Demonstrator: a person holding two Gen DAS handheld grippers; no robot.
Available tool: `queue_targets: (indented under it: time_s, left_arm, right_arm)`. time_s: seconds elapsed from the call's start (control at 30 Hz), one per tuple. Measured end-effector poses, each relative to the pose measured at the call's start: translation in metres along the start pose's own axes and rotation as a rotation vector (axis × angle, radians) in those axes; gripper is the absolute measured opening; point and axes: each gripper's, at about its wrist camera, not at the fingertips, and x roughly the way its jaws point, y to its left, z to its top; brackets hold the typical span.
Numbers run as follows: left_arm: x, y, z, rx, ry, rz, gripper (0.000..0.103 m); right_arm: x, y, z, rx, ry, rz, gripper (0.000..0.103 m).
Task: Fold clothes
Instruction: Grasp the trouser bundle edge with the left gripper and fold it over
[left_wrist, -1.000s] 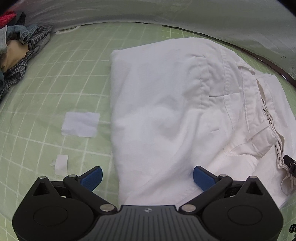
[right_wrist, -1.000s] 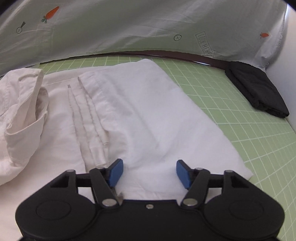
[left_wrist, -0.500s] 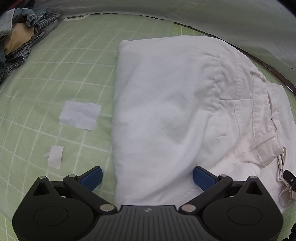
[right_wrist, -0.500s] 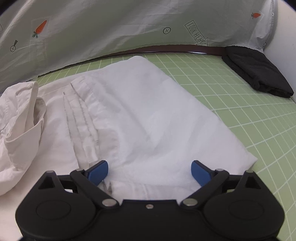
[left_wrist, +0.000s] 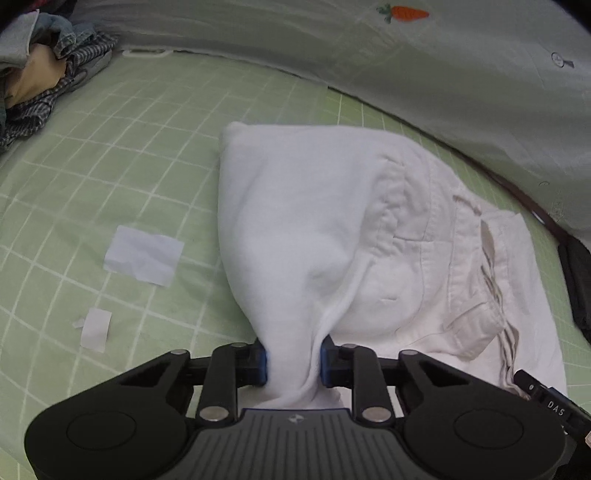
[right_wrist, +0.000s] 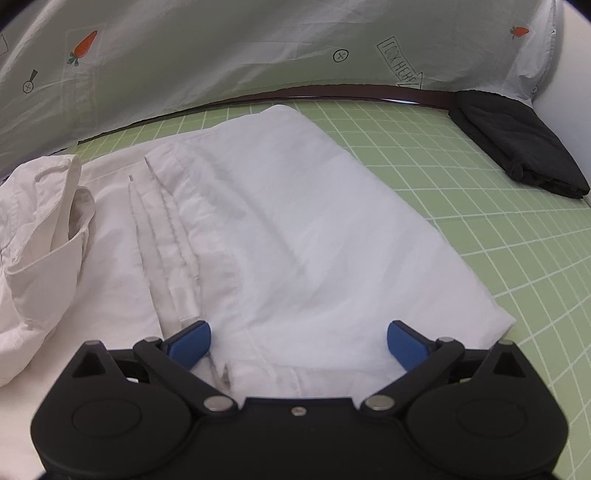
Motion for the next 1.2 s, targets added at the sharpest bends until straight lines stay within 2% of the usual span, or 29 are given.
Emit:
queue_targets:
  time_s: [0.07, 0.33, 0.57, 0.7, 0.9, 1.0, 1.2]
  left_arm:
    - [-0.013, -0.008, 0.0, 0.018, -0.045, -0.016, 0.018]
    - [-0.047, -0.082, 0.008, 0.164, -0.187, -0.072, 0.016]
    - [-0.039, -0.162, 0.001, 0.307, -0.243, -0.088, 0.017]
    - [-0.025, -0.212, -0.005, 0.361, -0.242, -0.085, 0.017]
    - [0.007, -0.276, -0.015, 0.374, -0.199, -0.074, 0.018]
    - [0.031, -0.299, -0.015, 0.391, -0.15, -0.053, 0.019]
    - [0.09, -0.333, -0.025, 0.504, -0.031, 0.044, 0.024]
  right_arm:
    - [-0.005, -0.002, 0.002, 0.004, -0.007, -0.017, 0.103]
    - [-0.029, -0.037, 0.013, 0.015, -0.096, -0.097, 0.103]
    - [-0.022, -0.096, 0.02, 0.048, -0.074, -0.122, 0.103]
    - [-0.013, -0.132, 0.029, 0.045, -0.072, -0.128, 0.103]
    - [0.009, -0.181, 0.044, 0.035, -0.05, -0.133, 0.103]
    - [0.02, -0.2, 0.046, 0.048, -0.024, -0.13, 0.103]
    - [0.035, -0.216, 0.043, 0.057, 0.021, -0.104, 0.103]
